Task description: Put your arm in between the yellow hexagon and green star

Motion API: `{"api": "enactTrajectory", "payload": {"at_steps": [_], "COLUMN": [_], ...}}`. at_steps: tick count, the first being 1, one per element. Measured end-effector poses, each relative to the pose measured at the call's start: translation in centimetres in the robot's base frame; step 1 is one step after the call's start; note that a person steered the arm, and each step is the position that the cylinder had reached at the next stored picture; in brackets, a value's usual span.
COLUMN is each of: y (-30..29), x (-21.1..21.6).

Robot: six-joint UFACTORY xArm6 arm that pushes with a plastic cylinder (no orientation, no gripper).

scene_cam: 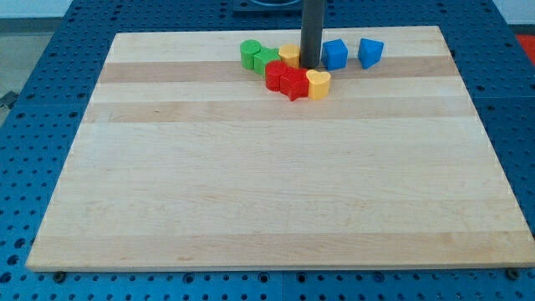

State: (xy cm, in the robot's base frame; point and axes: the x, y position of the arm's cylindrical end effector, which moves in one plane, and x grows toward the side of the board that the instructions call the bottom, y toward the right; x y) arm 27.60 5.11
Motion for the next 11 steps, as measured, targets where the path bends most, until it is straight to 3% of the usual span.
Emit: {"api": "enactTrajectory", "payload": {"at_steps": [4, 8, 11], "y": [-4.0, -4.9, -3.5], "x": [-5.2, 4.9, -0.2]}}
